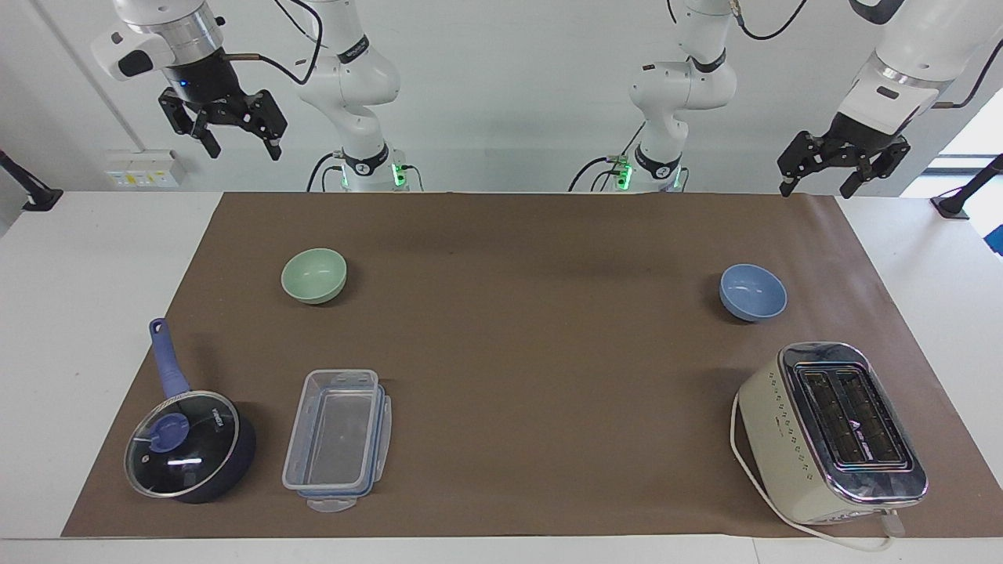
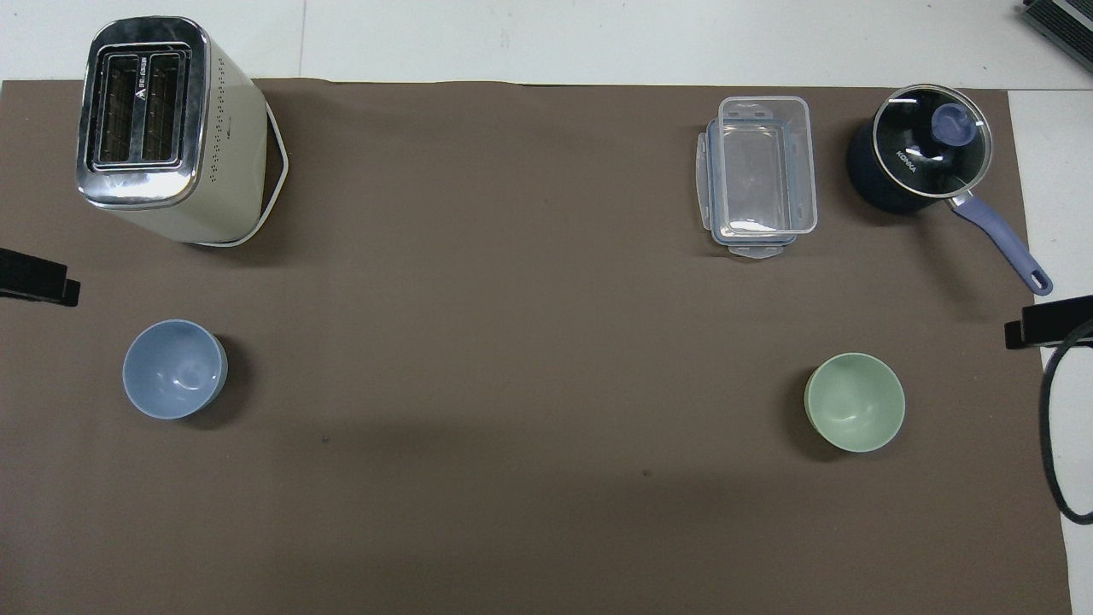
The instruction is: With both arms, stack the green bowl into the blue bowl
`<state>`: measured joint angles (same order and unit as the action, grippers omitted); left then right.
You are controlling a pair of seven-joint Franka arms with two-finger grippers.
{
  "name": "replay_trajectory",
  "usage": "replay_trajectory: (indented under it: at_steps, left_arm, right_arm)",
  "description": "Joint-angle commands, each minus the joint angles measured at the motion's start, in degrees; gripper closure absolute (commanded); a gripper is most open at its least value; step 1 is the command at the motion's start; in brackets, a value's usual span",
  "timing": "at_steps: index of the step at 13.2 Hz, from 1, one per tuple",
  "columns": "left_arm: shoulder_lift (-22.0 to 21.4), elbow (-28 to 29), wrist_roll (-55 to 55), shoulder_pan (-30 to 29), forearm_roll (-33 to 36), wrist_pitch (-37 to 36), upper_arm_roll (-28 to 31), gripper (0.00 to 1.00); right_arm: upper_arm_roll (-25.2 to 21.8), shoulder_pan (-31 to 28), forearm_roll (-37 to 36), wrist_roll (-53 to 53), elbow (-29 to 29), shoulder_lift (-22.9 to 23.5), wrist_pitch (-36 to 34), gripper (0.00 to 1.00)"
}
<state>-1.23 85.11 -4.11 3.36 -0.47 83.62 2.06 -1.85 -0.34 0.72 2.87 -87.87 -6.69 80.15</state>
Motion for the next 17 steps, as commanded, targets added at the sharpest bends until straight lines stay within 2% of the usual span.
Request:
replay_trajectory:
  at_steps: [1, 3, 9, 17]
  left_arm:
    - [-1.6, 2.4, -0.7, -0.3, -0.8, 2.0, 0.1, 0.00]
    - [-2.0, 3.5, -0.8, -0.4, -2.5, 3.6, 0.4, 0.00]
    - [-6.1, 15.3, -9.6, -5.5, -7.6, 11.9, 0.5, 0.00]
    - [-5.8, 31.8, -27.0, -13.6, -13.7, 23.9, 0.5, 0.00]
  right_arm:
    - [0.2, -0.6, 1.0, -1.1, 0.4, 0.2, 0.4, 0.00]
    - [0.2, -0.6, 0.9, -1.1, 0.4, 0.2, 0.4, 0.00]
    - [0.2, -0.6, 1.0, -1.1, 0.4, 0.2, 0.4, 0.00]
    - [0.2, -0.6, 1.0, -1.1, 0.4, 0.2, 0.4, 0.00]
